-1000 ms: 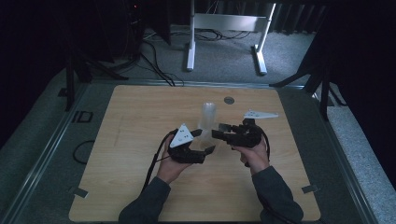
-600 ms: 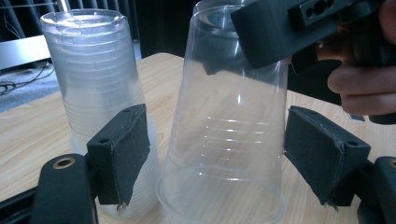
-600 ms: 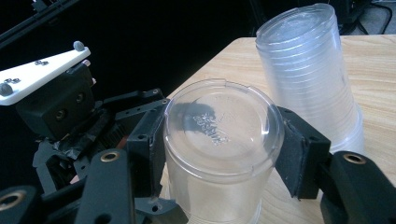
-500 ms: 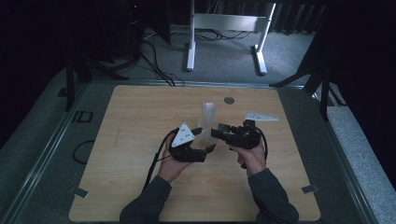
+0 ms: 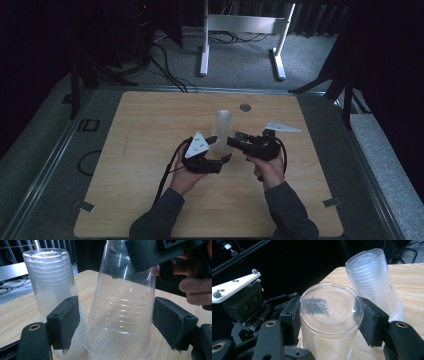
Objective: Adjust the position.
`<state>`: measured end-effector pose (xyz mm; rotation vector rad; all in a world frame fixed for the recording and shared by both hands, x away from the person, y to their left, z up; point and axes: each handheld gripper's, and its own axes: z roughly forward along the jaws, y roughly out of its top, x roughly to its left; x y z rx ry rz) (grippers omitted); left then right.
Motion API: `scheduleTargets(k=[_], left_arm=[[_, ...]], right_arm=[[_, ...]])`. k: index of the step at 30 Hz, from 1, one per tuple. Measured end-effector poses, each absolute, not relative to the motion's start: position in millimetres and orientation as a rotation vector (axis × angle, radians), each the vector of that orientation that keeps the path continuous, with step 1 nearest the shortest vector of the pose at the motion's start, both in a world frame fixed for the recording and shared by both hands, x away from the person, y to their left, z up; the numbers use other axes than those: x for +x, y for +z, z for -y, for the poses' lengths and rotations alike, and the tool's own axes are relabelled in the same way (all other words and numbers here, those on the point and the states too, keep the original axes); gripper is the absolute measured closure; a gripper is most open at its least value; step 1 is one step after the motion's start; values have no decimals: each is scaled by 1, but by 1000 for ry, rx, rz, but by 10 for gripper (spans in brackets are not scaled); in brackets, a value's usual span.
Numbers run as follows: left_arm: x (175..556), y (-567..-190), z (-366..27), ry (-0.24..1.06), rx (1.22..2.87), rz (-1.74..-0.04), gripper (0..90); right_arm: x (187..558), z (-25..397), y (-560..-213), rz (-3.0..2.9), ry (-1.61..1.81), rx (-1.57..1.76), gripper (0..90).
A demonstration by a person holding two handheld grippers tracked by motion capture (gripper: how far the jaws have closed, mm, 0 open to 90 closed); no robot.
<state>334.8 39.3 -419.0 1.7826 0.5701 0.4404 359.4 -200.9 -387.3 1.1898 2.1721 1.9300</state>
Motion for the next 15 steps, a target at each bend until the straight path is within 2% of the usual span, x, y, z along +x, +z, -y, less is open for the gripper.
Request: scheduleTargets(k=[15], left_arm=[[335, -424, -39, 436, 1750, -556, 228]], right_arm=[[361, 203, -392, -2115, 2038, 1265, 415]])
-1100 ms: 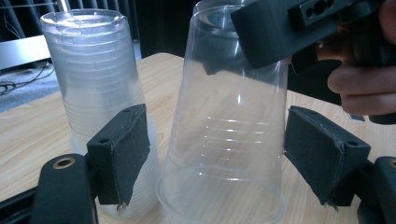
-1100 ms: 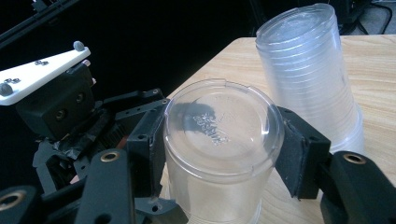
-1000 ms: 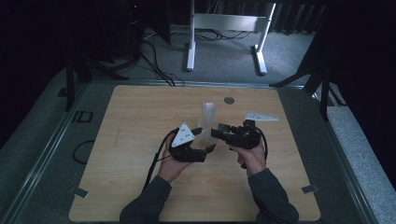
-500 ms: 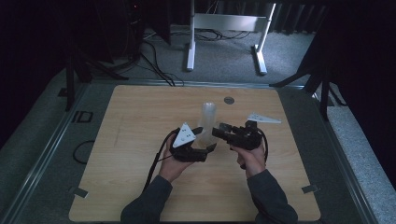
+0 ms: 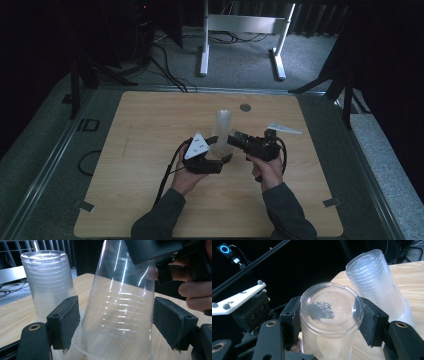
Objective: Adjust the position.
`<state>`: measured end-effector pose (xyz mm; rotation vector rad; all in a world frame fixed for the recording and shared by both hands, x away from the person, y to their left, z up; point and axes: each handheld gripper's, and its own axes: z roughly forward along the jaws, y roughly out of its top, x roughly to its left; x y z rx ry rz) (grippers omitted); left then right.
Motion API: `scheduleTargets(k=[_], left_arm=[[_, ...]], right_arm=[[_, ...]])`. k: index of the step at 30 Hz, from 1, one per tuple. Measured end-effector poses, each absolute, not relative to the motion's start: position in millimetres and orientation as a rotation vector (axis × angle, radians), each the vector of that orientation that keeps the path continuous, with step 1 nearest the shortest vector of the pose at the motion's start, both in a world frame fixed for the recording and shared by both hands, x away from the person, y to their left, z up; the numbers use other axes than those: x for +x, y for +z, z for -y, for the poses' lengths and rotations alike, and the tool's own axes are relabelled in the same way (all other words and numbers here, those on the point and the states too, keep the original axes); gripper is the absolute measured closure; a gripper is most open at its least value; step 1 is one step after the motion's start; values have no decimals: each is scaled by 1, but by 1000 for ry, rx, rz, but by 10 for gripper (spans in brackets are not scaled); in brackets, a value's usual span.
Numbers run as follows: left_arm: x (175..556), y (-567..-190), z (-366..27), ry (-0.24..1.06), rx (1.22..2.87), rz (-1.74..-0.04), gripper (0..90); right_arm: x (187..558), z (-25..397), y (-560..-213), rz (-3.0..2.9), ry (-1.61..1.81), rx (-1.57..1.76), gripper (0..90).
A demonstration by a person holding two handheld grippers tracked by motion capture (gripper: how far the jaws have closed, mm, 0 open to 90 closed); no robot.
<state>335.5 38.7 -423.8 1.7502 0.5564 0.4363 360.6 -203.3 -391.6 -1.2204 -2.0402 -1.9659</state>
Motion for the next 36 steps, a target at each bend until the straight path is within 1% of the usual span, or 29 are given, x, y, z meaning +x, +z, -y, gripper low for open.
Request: scheduleTargets(k=[14, 27, 31, 36], left_arm=[[337, -429, -39, 430, 1699, -532, 228], [336, -429, -38, 441, 1692, -521, 228], [337, -430, -37, 440, 1699, -523, 211], [336, -430, -36, 448, 1704, -522, 234]], right_arm=[[363, 206, -394, 1957, -1972, -1221, 415], [366, 209, -395, 1893, -1973, -1214, 416], [366, 209, -396, 1894, -1973, -1215, 416], [366, 209, -397, 1889, -1972, -1214, 416]])
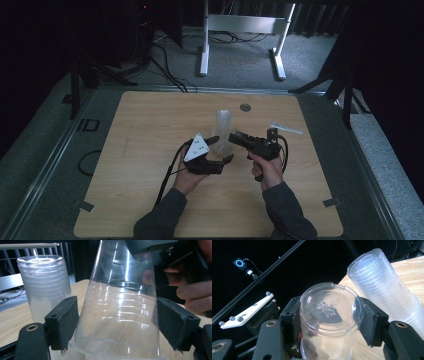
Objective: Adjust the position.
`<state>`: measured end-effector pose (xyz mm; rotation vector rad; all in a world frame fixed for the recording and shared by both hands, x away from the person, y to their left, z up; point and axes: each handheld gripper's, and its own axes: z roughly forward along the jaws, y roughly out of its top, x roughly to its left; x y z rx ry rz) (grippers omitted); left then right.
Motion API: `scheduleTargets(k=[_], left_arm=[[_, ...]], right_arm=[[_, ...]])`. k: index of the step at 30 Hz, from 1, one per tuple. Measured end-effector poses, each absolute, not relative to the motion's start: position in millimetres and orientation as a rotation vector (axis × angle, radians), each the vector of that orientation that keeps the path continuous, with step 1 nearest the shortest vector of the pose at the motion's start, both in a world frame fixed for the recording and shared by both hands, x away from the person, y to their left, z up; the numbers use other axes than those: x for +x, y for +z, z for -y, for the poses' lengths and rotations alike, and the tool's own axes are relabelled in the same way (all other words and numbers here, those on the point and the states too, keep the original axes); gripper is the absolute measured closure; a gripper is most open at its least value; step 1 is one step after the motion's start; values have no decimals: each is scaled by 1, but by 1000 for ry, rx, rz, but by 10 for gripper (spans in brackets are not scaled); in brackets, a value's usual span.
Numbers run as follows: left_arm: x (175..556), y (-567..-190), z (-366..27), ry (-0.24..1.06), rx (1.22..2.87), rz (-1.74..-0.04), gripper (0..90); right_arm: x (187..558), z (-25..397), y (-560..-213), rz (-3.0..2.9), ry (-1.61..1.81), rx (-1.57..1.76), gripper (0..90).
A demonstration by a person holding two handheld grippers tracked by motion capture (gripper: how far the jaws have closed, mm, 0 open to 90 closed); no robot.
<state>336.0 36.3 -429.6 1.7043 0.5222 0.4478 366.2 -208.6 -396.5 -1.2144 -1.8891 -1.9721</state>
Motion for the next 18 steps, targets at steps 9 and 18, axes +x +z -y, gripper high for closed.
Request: scheduleTargets(k=[9, 18], left_arm=[[334, -429, -35, 462, 1714, -511, 276], [333, -428, -35, 468, 1714, -510, 287]], right_arm=[[366, 210, -398, 1879, -1969, -1217, 416], [366, 209, -398, 1890, -1977, -1202, 411]])
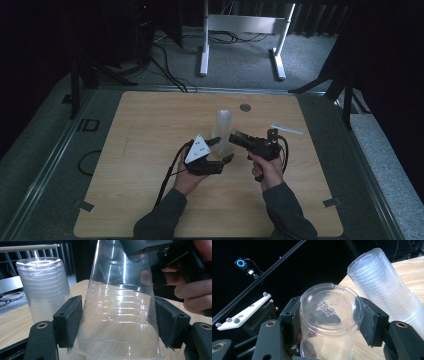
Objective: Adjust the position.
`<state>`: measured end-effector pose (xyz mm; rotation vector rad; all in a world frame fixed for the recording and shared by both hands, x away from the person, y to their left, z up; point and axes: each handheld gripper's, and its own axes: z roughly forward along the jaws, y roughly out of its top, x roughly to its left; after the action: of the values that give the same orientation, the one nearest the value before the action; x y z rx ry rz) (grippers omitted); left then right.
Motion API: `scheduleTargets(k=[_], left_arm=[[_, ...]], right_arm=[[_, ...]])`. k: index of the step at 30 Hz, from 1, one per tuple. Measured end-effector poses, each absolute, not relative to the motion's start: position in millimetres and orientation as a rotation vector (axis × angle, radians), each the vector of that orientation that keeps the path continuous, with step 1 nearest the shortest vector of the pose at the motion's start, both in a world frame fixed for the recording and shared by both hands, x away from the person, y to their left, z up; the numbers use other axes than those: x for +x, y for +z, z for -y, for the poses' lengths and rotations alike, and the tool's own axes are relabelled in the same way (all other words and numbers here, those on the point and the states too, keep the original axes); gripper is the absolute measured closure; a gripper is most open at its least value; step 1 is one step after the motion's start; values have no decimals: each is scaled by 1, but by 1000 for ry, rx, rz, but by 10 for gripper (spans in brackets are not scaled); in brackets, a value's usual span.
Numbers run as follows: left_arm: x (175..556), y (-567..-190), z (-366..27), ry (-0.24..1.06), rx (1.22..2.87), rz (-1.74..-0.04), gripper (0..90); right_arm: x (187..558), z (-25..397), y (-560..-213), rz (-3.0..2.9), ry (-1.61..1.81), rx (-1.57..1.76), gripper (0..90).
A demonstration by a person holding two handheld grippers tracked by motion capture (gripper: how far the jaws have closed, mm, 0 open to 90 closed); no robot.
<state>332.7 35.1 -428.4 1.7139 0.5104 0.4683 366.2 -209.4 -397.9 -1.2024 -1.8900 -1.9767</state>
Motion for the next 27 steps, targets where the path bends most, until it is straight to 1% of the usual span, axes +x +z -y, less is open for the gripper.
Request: scheduleTargets(k=[15, 27], left_arm=[[333, -429, -36, 461, 1722, -500, 293], [333, -428, -38, 452, 1722, -494, 297]], right_arm=[[367, 209, -397, 1917, -1965, -1198, 373], [366, 206, -395, 1958, -1953, -1183, 311]])
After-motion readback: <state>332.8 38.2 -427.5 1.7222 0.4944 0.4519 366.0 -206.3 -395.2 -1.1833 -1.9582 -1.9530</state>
